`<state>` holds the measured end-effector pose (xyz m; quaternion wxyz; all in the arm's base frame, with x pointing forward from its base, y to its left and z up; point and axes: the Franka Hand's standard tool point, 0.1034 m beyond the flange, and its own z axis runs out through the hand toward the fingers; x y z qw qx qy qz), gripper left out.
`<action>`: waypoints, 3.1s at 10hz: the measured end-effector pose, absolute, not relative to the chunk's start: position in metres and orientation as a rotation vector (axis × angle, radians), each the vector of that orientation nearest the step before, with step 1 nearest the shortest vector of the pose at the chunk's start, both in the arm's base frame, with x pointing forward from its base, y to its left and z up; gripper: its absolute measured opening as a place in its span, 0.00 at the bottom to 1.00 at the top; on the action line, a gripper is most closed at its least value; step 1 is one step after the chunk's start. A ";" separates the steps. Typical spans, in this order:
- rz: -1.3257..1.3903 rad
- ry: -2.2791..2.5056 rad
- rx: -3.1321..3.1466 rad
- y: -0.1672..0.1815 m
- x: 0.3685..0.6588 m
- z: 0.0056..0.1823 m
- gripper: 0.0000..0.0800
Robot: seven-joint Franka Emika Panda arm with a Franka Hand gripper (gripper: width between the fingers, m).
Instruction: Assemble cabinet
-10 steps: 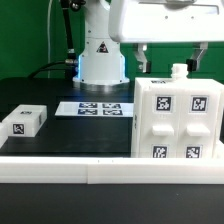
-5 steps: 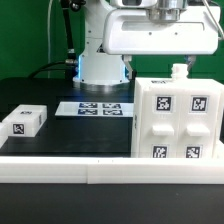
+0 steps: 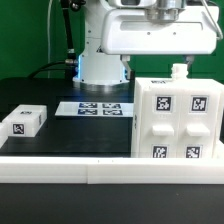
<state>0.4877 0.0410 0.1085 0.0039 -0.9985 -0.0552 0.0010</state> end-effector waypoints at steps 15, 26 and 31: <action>0.038 -0.107 -3.168 -0.137 0.442 0.065 1.00; 0.109 -0.207 -3.178 -0.179 0.421 0.028 1.00; 0.121 -0.216 -3.190 -0.179 0.415 0.010 1.00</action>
Offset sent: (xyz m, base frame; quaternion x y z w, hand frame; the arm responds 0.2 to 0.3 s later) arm -0.0211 -0.0793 -0.0230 -0.0015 0.0165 -0.0003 0.9999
